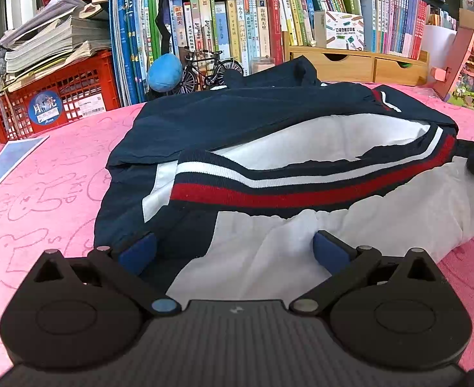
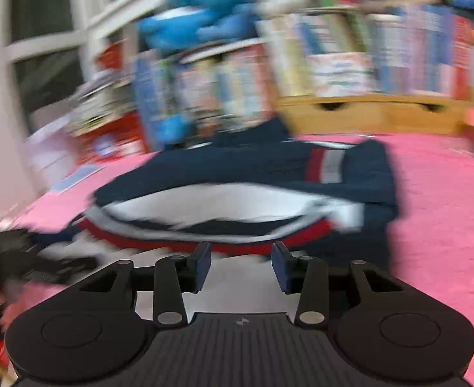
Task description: Fold clothes
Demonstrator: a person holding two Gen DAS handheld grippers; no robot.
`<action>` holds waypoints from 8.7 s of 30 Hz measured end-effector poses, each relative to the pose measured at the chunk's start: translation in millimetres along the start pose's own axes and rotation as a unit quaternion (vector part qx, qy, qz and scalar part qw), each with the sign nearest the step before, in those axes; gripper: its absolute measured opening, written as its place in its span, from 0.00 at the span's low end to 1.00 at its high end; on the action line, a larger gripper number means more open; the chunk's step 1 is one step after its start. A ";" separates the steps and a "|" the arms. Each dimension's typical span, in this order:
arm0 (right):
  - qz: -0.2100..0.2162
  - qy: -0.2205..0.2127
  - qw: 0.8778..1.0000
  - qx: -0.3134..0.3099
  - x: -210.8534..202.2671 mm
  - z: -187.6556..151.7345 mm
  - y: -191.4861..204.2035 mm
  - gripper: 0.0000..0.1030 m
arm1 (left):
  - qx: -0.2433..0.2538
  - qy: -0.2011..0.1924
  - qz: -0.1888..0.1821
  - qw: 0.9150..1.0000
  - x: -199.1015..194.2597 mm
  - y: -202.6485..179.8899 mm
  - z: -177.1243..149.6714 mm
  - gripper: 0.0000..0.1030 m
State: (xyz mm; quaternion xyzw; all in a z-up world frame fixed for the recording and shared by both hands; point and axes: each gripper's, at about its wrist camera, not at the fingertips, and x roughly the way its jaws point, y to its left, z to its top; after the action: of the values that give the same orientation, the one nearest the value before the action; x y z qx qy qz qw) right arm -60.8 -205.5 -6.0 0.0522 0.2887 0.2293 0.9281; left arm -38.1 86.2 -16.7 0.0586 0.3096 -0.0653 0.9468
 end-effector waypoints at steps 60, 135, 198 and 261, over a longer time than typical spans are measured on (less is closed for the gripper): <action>-0.048 0.009 0.992 -0.116 17.4 5.2 -14.2 0.23 | -0.202 0.006 -0.130 0.971 -20.2 81.2 45.8 0.25; 0.040 0.044 0.979 -0.194 189.7 102.2 145.7 0.43 | -0.101 0.022 0.045 0.994 54.5 131.5 37.7 0.93; -0.164 0.027 0.986 -0.004 207.0 110.9 -60.3 0.14 | 0.006 0.021 0.015 1.000 89.8 39.1 44.3 1.00; 0.084 -0.077 0.993 -0.010 126.9 74.4 -27.6 0.74 | 0.200 -0.114 -0.053 0.972 21.2 -3.8 81.1 1.00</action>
State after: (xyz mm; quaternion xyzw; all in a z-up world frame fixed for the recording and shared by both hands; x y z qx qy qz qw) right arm 84.1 -169.6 -15.7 0.0843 0.2090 0.3046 0.9254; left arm 25.1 68.3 35.4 0.2223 0.1828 -0.1826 0.9401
